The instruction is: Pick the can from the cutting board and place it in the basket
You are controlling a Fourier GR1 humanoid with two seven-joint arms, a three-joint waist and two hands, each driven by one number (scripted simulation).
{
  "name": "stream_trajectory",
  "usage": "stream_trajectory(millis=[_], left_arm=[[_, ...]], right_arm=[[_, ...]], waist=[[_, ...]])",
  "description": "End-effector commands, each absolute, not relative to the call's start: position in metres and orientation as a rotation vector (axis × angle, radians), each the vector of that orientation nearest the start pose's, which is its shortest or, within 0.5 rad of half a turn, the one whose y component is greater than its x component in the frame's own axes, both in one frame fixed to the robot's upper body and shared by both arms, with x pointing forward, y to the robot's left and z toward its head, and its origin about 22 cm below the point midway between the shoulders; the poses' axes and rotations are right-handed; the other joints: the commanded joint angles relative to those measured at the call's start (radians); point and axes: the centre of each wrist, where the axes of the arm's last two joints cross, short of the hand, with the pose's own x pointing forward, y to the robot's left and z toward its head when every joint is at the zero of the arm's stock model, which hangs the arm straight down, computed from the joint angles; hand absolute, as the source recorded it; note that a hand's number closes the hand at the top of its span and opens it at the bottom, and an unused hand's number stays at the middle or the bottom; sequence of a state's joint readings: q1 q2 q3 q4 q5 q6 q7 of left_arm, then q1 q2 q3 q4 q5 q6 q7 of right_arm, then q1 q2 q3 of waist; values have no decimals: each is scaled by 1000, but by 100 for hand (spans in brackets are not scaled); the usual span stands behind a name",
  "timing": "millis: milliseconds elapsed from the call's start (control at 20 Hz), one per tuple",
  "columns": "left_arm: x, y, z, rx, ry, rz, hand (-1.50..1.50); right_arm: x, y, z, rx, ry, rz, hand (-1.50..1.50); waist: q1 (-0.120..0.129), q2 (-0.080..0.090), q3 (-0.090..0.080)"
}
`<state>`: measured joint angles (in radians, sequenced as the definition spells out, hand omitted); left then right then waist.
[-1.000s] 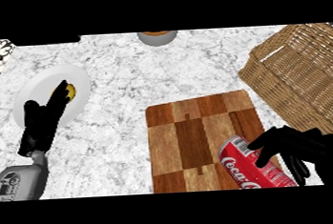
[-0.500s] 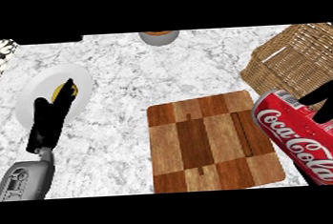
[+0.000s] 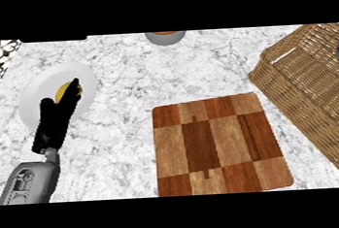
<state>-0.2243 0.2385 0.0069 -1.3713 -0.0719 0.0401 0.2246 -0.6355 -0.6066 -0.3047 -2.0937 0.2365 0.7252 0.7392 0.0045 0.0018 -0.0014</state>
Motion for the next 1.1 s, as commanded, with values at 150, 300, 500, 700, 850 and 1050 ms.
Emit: stream_trajectory(millis=[150,300,500,700,850,1050], left_arm=[[314,283,31,280,-1369,-206,0],[293,270,28,269,-1359,-210,0],[284,282,18,260,-1365,-228,0],[305,275,32,264,-1356,-198,0],[290,281,20,248,-1359,-213,0],[299,281,42,252,-1353,-215,0]], right_arm=[[260,-347,340,-1110,-1445,929,150],[278,-357,326,-1110,-1434,907,150],[297,-399,305,-1069,-1478,950,150],[295,-435,289,-984,-1509,982,150],[325,-431,271,-1008,-1460,1007,150],[330,-450,248,-990,-1445,1027,150]], waist=[[5,9,2],[6,1,2],[13,3,2],[0,1,2],[14,2,2],[9,1,2]])
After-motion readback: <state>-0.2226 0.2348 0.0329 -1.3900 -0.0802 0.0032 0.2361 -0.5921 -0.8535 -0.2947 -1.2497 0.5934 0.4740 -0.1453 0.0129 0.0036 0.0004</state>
